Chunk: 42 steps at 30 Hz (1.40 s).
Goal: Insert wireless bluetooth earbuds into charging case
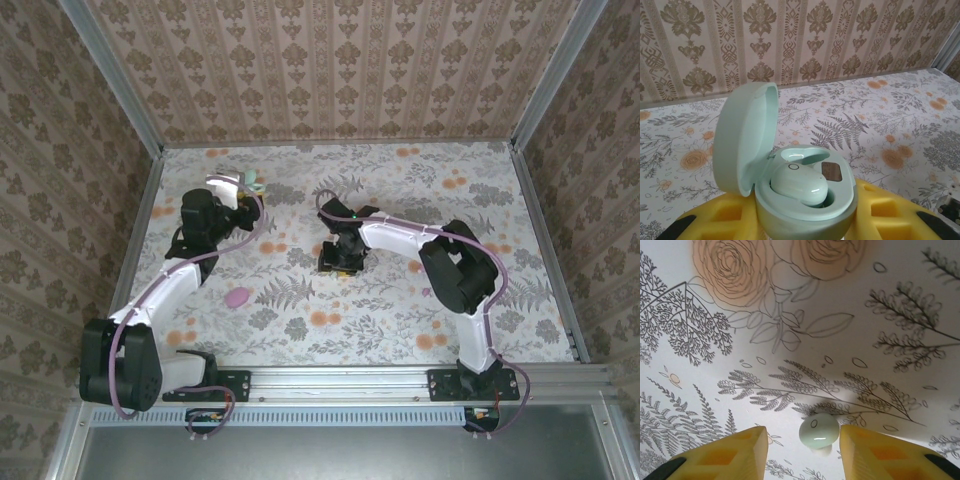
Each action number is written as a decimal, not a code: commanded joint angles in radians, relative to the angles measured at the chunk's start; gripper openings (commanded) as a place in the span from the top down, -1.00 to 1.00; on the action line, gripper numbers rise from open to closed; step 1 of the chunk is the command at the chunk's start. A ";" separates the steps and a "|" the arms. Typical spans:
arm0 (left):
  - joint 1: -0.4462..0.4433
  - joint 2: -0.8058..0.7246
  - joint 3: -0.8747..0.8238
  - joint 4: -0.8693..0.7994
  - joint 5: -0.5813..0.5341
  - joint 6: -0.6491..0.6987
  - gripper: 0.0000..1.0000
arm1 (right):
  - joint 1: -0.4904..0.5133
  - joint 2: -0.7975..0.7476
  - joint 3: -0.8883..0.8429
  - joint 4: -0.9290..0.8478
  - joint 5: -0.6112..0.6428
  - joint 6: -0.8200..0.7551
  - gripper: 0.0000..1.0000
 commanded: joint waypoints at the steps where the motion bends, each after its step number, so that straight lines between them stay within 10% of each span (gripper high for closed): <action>1: 0.007 -0.003 0.022 0.024 0.011 0.003 0.56 | 0.007 0.031 0.050 -0.056 -0.005 -0.038 0.13; 20: 0.006 -0.011 0.016 0.023 0.011 0.000 0.56 | 0.093 0.078 0.214 -0.328 0.279 -0.167 0.15; 42: 0.008 -0.013 0.011 0.023 0.010 0.003 0.56 | 0.102 0.120 0.240 -0.301 0.241 -0.169 0.25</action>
